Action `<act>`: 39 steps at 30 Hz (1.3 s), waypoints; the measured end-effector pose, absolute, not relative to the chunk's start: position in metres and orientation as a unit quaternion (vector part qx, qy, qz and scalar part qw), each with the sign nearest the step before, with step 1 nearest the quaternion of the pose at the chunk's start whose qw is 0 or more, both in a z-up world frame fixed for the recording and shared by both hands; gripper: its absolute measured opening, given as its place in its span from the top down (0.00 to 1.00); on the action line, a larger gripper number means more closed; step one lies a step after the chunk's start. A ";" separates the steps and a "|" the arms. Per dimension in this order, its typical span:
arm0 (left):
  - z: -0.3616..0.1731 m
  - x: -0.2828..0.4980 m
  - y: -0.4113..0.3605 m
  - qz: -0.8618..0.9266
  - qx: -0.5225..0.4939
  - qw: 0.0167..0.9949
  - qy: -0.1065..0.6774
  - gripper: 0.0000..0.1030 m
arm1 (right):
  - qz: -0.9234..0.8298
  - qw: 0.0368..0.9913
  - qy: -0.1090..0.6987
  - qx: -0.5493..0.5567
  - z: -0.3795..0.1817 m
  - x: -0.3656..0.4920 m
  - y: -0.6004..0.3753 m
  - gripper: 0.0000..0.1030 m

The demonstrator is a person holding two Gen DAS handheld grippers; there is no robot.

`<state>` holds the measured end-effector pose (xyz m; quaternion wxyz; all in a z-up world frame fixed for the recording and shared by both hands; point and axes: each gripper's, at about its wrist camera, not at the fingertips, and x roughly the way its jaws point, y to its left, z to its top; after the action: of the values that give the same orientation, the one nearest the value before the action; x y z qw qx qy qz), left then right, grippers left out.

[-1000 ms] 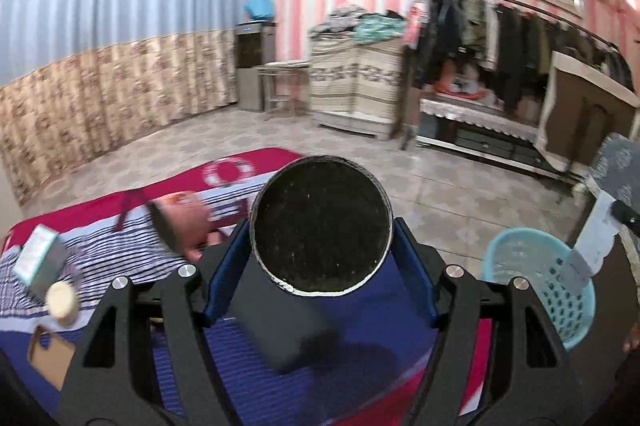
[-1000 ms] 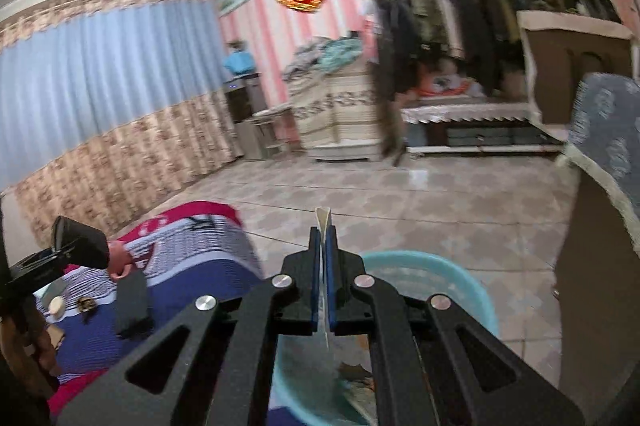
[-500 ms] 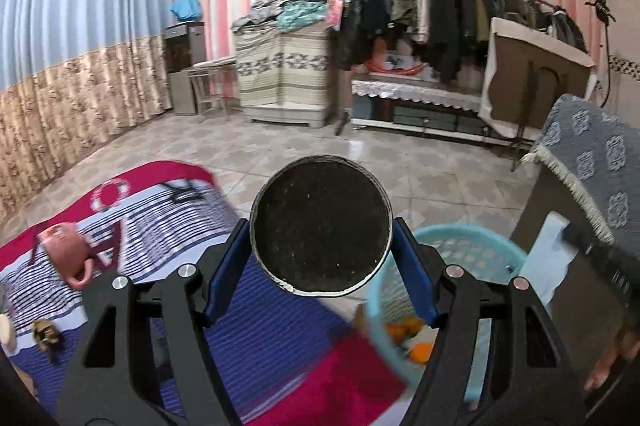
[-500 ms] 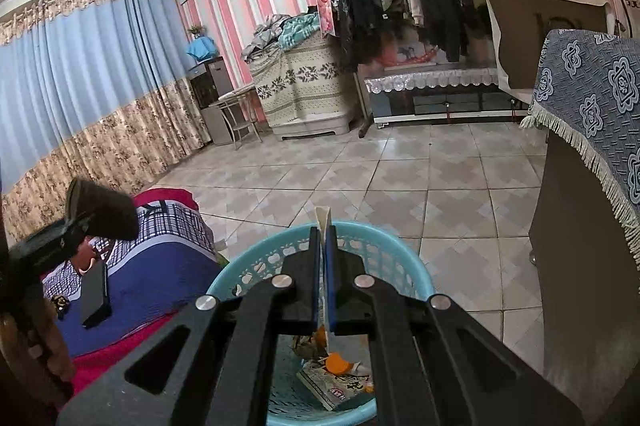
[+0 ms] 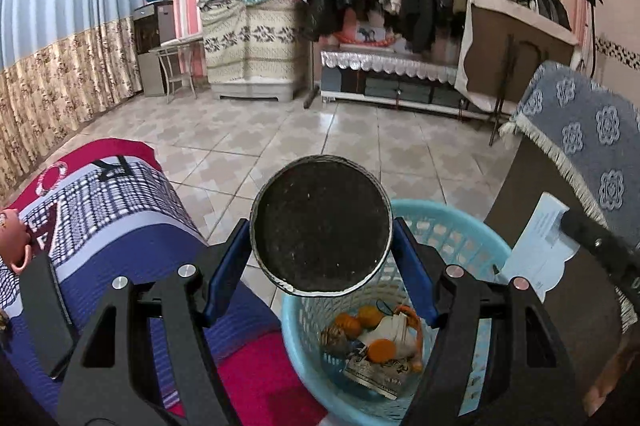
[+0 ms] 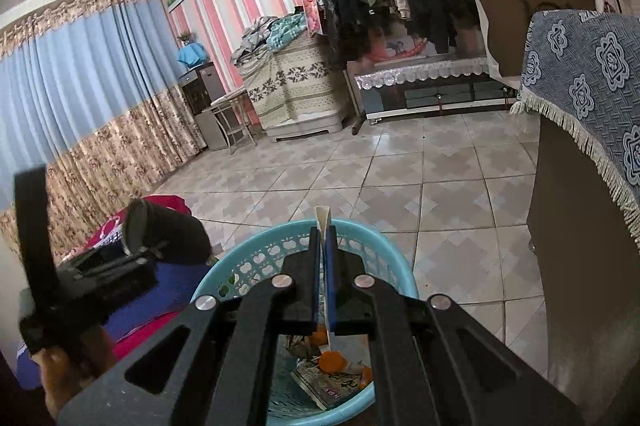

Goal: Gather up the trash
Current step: 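Carry the black cup and paper card to the blue basket and open both tools, then move both tools back over the remaining items on the bed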

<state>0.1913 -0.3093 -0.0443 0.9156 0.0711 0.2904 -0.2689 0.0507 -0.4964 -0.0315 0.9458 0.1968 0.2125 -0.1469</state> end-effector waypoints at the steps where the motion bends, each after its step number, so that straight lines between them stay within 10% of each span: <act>1: -0.047 0.192 -0.312 -0.271 0.073 0.914 0.292 0.33 | -0.148 0.946 0.213 0.196 -0.032 0.051 -0.496 0.97; 18: -0.063 0.210 -0.317 -0.247 0.085 0.916 0.304 0.08 | -0.149 0.947 0.215 0.188 -0.036 0.056 -0.490 0.97; 36: -0.026 0.214 -0.245 -0.179 0.078 0.942 0.272 0.05 | -0.144 0.951 0.225 0.156 -0.037 0.082 -0.455 0.94; 38: -0.022 0.213 -0.241 -0.176 0.077 0.943 0.270 0.05 | -0.147 0.950 0.228 0.157 -0.036 0.085 -0.456 0.83; 39: -0.020 0.213 -0.238 -0.176 0.075 0.944 0.270 0.05 | -0.149 0.949 0.228 0.159 -0.037 0.085 -0.455 0.59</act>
<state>0.2126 -0.2384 -0.0204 0.9437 0.0746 0.2703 -0.1757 0.0850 -0.4552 -0.0366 0.9489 0.1591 0.2283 -0.1490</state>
